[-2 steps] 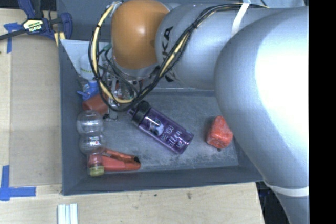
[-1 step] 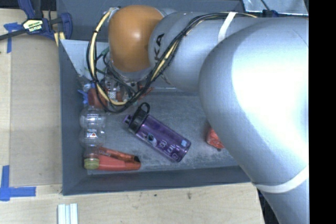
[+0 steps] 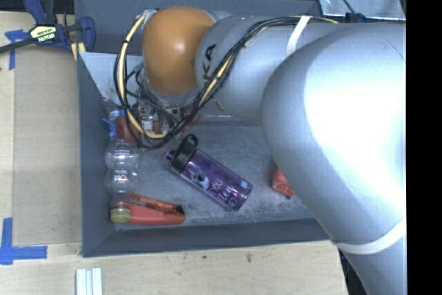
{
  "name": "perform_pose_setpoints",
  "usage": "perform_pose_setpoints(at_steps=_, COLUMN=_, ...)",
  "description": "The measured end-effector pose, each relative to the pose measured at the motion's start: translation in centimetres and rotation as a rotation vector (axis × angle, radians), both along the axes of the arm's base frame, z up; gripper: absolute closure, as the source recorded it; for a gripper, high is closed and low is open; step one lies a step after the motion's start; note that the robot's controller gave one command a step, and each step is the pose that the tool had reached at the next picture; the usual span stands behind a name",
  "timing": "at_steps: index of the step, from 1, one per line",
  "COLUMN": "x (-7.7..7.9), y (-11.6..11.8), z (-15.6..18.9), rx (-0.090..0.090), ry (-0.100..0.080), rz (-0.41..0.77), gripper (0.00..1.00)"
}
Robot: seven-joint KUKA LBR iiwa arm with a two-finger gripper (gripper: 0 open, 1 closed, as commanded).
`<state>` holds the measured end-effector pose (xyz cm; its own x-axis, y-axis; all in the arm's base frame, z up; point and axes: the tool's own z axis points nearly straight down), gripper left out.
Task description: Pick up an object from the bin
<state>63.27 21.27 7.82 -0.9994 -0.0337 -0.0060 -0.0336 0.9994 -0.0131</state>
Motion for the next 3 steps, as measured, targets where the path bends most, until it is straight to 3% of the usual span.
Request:
perform_pose_setpoints(at_steps=1, x=-0.6, y=2.2, z=11.7, rx=0.014, ry=0.004, rz=0.034, gripper=1.0)
perform_pose_setpoints(at_steps=2, x=-0.7, y=2.2, z=11.7, rx=0.014, ry=0.004, rz=0.033, gripper=1.0)
perform_pose_setpoints(at_steps=3, x=-3.2, y=2.6, z=17.6, rx=0.012, ry=0.01, rz=0.023, gripper=1.0)
